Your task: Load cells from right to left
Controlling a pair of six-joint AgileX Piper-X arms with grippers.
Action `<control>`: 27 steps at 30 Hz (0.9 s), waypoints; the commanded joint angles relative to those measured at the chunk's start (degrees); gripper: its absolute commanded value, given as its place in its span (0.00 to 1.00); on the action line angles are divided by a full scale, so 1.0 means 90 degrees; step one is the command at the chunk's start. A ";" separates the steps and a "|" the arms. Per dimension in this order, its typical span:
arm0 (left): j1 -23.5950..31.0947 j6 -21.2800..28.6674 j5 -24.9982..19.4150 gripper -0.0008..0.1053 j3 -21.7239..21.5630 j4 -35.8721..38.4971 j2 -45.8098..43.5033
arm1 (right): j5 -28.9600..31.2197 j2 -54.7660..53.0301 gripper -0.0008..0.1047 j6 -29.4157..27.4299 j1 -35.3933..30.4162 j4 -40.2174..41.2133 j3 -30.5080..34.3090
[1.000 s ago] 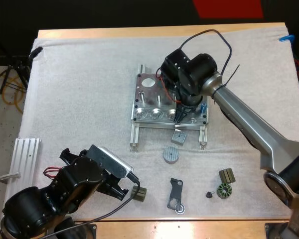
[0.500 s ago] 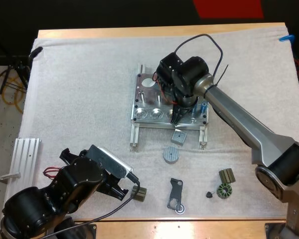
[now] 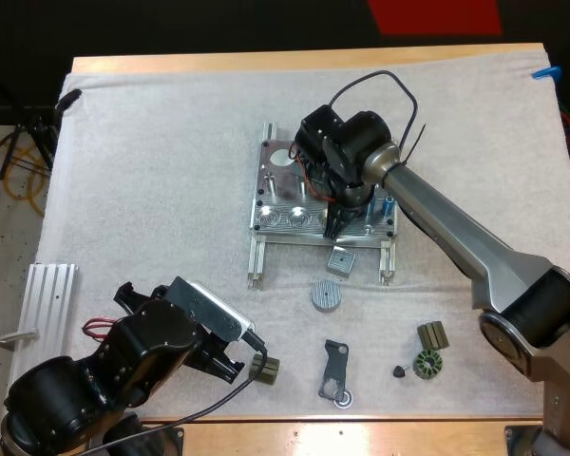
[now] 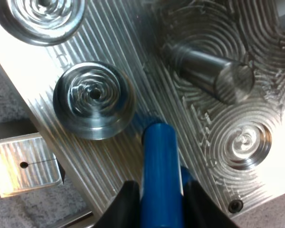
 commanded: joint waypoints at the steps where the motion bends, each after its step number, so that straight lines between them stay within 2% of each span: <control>1: -0.0032 0.0004 -0.0103 0.54 -0.0019 0.0010 -0.0042 | 0.0023 0.0030 0.01 -0.0082 0.0012 -0.0042 -0.0071; 5: -0.0032 0.0004 -0.0103 0.54 -0.0019 0.0010 -0.0042 | 0.0366 0.0108 0.01 -0.0082 0.0012 -0.0004 -0.0071; 27: -0.0032 0.0030 -0.0103 0.54 -0.0019 0.0010 -0.0042 | 0.0576 0.0077 0.01 -0.0096 0.0012 0.0336 -0.0134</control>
